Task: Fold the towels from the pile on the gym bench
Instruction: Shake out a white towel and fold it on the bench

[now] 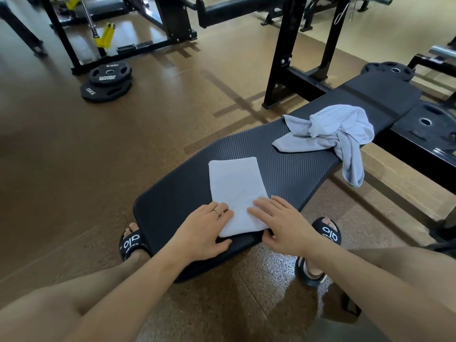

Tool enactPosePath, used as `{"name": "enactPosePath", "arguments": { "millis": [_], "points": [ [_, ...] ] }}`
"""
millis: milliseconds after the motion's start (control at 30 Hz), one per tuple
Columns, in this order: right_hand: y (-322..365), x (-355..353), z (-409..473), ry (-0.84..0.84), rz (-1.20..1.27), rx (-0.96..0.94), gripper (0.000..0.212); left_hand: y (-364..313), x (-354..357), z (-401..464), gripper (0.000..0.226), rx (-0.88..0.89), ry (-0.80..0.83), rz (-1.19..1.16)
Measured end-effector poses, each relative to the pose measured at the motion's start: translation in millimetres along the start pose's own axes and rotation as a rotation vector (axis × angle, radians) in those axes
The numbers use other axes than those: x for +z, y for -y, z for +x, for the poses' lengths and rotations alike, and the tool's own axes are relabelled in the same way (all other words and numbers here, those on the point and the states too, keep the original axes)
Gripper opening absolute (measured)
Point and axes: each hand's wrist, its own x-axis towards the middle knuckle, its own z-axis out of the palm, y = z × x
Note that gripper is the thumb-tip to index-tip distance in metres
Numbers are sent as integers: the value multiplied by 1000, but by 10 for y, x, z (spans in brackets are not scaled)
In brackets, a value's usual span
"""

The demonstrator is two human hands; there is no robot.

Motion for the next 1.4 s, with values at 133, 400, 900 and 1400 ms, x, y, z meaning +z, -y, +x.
{"name": "enactPosePath", "arguments": {
  "millis": [133, 400, 900, 1400],
  "points": [
    [-64, -29, 104, -63, 30, -2, 55, 17, -4, 71, 44, -50, -72, -71],
    [-109, -178, 434, -173, 608, 409, 40, 217, -177, 231, 32, -433, -150, -602],
    [-166, 64, 877, -171, 379, 701, 32, 322, 44, 536, 13, -656, -155, -568],
    [-200, -33, 649, -202, -100, -17, 53, 327, -55, 517, 48, -118, -116, 80]
  ]
}}
